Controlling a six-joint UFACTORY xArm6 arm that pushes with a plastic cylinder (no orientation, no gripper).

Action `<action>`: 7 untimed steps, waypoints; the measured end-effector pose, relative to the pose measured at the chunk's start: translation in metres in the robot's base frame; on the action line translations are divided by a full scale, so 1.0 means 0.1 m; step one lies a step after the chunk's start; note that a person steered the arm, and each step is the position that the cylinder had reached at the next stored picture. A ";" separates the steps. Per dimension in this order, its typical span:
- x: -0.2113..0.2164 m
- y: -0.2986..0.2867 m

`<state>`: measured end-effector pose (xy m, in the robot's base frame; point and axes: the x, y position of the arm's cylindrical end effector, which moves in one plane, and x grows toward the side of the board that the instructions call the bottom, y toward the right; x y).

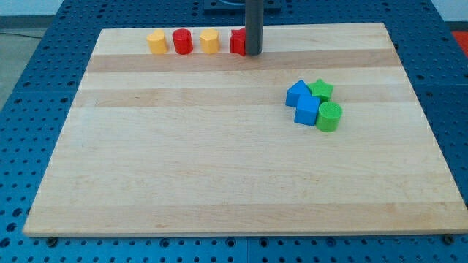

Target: Push the red star to the top center

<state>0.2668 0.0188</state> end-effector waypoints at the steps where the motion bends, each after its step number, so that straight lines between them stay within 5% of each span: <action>1: 0.00 0.00; 7: 0.14 -0.22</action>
